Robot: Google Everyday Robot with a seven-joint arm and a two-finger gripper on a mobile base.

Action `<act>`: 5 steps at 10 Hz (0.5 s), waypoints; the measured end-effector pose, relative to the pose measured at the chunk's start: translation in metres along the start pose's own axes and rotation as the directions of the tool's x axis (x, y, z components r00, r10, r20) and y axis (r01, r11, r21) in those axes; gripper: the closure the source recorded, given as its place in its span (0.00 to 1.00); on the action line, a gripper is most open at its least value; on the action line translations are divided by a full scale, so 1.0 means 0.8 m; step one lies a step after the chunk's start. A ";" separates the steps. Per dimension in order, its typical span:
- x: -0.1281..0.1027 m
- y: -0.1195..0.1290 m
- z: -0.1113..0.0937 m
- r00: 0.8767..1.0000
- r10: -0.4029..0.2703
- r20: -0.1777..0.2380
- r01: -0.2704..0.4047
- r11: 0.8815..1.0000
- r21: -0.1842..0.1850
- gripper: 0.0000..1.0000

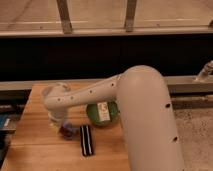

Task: Place the pepper on the white sponge

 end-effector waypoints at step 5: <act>0.009 -0.027 0.012 0.998 0.049 0.025 -0.048 0.998 -0.035 0.46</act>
